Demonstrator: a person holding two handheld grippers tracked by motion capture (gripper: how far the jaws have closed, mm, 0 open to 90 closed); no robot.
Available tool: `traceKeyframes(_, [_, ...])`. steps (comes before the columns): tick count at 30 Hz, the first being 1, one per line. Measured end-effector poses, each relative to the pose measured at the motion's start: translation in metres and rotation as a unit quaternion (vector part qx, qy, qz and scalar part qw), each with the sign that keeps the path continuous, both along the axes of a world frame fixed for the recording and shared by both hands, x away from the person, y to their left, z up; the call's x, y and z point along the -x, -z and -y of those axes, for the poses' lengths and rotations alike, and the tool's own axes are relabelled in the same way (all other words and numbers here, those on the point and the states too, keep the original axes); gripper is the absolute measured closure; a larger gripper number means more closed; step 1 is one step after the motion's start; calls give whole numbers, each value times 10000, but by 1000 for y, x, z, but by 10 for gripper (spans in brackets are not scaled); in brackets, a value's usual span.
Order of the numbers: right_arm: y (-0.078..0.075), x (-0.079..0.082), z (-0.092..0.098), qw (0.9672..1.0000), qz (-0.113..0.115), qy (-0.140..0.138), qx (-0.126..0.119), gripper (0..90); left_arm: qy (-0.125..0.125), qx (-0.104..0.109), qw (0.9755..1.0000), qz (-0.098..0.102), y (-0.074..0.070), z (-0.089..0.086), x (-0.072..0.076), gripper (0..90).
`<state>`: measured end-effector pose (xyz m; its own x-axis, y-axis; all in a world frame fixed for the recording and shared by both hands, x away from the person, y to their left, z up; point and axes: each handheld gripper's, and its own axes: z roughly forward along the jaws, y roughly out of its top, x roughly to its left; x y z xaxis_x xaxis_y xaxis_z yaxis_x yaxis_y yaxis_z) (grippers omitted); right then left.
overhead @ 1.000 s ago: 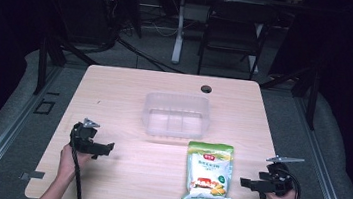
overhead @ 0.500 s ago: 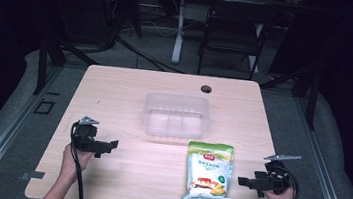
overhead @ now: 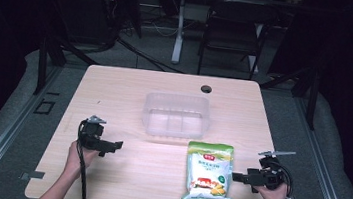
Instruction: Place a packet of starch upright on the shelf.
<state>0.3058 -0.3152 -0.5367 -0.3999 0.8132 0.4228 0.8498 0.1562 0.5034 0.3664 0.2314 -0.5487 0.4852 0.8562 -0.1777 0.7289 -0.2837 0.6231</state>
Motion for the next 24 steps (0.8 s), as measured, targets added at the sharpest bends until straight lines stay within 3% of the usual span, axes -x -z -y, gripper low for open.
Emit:
traceKeyframes(7, [1, -10, -10, 9999, -65, -90, 16, 234, -45, -141, 9999, -37, 0, -1, 1, 12])
traceKeyframes(12, [2, -17, -16, 9998, -105, -187, 23, 292, -79, -215, 9997, 56, -5, -1, 8, 16])
traceKeyframes(16, [3, -23, -19, 9997, -135, -192, 23, 351, -93, -186, 9998, 30, -6, -2, 10, 19])
traceKeyframes(24, [5, -36, -22, 9995, -274, -129, -37, 386, -44, -223, 9997, -23, -4, -3, 10, 24])
